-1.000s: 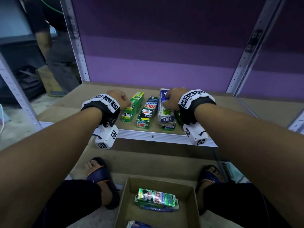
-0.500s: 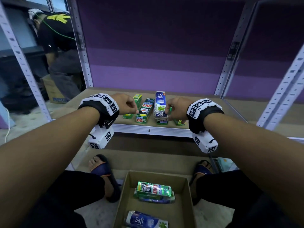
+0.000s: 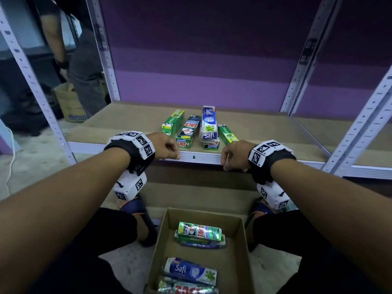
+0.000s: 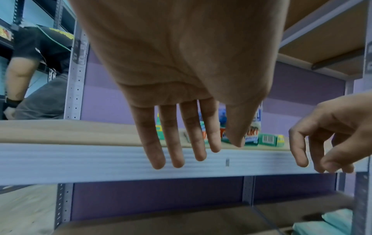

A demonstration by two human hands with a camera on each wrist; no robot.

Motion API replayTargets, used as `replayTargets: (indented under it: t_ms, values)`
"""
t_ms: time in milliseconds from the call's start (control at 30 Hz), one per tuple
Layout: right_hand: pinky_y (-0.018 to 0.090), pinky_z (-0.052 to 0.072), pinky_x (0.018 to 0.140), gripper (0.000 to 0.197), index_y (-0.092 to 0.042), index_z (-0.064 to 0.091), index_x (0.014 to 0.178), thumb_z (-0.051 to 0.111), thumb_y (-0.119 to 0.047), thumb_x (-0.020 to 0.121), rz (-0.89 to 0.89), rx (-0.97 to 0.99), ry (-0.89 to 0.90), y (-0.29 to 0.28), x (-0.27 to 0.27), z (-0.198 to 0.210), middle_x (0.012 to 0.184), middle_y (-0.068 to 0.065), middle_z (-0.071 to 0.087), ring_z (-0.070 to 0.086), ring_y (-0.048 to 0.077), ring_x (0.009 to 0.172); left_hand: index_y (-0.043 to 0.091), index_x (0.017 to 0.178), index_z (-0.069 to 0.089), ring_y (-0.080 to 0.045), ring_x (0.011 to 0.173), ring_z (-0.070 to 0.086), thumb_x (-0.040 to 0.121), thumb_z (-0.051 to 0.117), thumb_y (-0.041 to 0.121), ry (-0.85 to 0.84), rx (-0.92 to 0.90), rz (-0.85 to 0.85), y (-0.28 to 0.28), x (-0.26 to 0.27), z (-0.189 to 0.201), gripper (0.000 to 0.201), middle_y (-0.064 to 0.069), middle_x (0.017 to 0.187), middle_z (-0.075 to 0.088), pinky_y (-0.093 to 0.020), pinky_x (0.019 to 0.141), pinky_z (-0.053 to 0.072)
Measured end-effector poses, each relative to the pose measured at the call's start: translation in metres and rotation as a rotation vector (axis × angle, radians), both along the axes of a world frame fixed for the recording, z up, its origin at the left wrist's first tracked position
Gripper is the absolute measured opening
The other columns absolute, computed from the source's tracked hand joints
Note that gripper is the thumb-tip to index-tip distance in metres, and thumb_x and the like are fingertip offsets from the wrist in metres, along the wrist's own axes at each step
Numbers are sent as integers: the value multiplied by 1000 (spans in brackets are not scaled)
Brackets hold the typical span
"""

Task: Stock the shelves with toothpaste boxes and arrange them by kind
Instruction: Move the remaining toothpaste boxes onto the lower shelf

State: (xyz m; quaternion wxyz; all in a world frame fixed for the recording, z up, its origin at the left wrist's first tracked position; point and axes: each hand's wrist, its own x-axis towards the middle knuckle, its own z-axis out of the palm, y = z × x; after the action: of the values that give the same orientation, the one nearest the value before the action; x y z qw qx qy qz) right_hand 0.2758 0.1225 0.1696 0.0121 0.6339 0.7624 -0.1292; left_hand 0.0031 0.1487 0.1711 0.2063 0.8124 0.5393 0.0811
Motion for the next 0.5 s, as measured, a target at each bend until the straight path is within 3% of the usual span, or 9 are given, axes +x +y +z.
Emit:
replayTargets:
  t_ms: [67, 133, 233, 300, 400, 500]
  values:
    - [6, 35, 36, 11, -26, 74, 87, 77, -26, 76, 2, -13, 16, 3, 3, -21, 80, -13, 67, 53, -6, 45, 26, 93, 75, -8, 92, 65, 84, 73, 34, 55, -14, -24, 3, 0, -16, 12, 10, 93, 73, -25, 90, 48]
    - [10, 40, 44, 9, -27, 73, 84, 75, -28, 76, 13, -52, 10, 5, 6, -43, 76, -17, 67, 56, -4, 55, 26, 92, 75, -8, 93, 65, 84, 73, 30, 82, -78, -60, 8, 2, -37, 9, 12, 90, 73, -26, 91, 49]
    - [10, 39, 39, 6, -25, 74, 86, 73, -26, 80, 34, -181, 12, 12, 8, -82, 74, -18, 66, 55, -8, 48, 30, 91, 73, -3, 87, 64, 85, 72, 33, 112, -172, -90, 14, 3, -74, 6, 18, 86, 70, -20, 81, 49]
    - [6, 39, 40, 7, -27, 73, 80, 69, -22, 81, 40, -240, 9, 16, 8, -107, 72, -19, 65, 57, -7, 52, 35, 88, 71, 4, 81, 62, 85, 71, 36, 121, -231, -103, 17, 5, -99, 3, 22, 82, 69, -15, 74, 44]
    - [19, 49, 68, 19, -31, 70, 74, 63, -17, 83, 61, -334, 4, 20, 10, -145, 84, -18, 67, 64, 5, 78, 35, 88, 71, 9, 78, 59, 87, 69, 36, 141, -323, -115, 19, 10, -134, 2, 25, 80, 67, -4, 64, 39]
    - [27, 51, 83, 13, -21, 76, 88, 66, -14, 85, 107, -370, 51, 17, 12, -185, 104, -3, 71, 66, 19, 96, 29, 89, 74, 1, 83, 63, 88, 66, 26, 109, -417, -97, 18, 17, -167, 9, 22, 84, 70, -8, 72, 45]
